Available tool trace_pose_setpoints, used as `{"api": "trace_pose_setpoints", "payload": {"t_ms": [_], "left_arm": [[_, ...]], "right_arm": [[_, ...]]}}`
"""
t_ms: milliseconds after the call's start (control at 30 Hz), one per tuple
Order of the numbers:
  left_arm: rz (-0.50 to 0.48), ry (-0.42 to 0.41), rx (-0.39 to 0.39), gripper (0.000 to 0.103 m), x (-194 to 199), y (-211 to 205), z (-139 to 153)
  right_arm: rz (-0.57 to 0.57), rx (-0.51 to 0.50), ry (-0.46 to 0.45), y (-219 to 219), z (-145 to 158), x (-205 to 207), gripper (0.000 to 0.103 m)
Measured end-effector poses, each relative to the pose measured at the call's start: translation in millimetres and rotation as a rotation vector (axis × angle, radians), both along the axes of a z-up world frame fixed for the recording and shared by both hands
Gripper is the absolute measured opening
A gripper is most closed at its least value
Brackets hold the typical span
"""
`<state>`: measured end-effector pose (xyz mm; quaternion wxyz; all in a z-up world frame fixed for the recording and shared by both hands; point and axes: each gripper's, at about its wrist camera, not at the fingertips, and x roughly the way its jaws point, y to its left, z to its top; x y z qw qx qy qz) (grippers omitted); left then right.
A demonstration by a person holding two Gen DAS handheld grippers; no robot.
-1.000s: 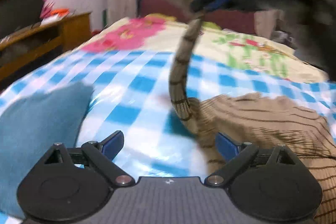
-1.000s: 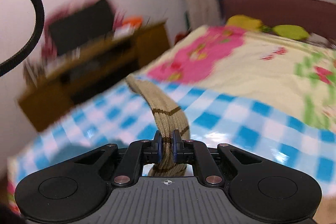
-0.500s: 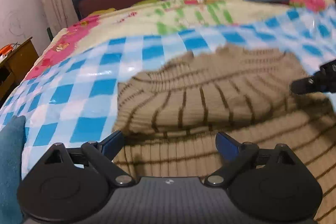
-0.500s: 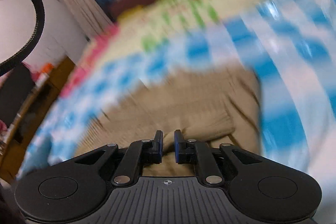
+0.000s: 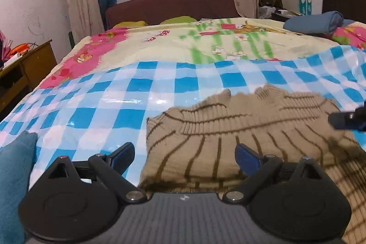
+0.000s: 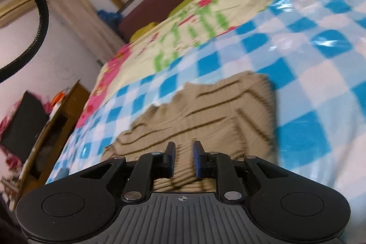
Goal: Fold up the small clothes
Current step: 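Fold the held sleeve across the chest and open the right tool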
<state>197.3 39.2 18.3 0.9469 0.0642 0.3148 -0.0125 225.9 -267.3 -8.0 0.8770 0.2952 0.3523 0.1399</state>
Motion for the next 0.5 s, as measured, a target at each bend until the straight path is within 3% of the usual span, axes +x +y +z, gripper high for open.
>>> {"api": "trace_pose_setpoints", "payload": {"t_ms": [100, 200, 233, 300, 367, 467, 500], "left_arm": [[0.035, 0.024, 0.038, 0.099, 16, 1, -14], [0.089, 0.114, 0.084, 0.100, 26, 13, -38], [0.098, 0.139, 0.078, 0.101, 27, 19, -45], [0.099, 0.141, -0.005, 0.101, 23, 33, -50], [0.121, 0.153, -0.057, 0.101, 21, 41, -50], [0.108, 0.110, 0.005, 0.101, 13, 35, -37], [0.097, 0.087, 0.030, 0.101, 10, 30, -32]], "right_arm": [[0.047, -0.050, -0.016, 18, 0, 11, 0.019], [0.015, -0.181, 0.020, 25, -7, 18, 0.019], [-0.001, -0.209, 0.050, 22, -13, 19, 0.014], [-0.017, -0.246, 0.096, 15, -24, 19, 0.005], [-0.020, -0.231, 0.099, 8, -32, 16, 0.005], [-0.032, -0.228, 0.096, 5, -21, 10, 0.010], [-0.030, -0.235, 0.078, 6, -15, 6, 0.019]]}}
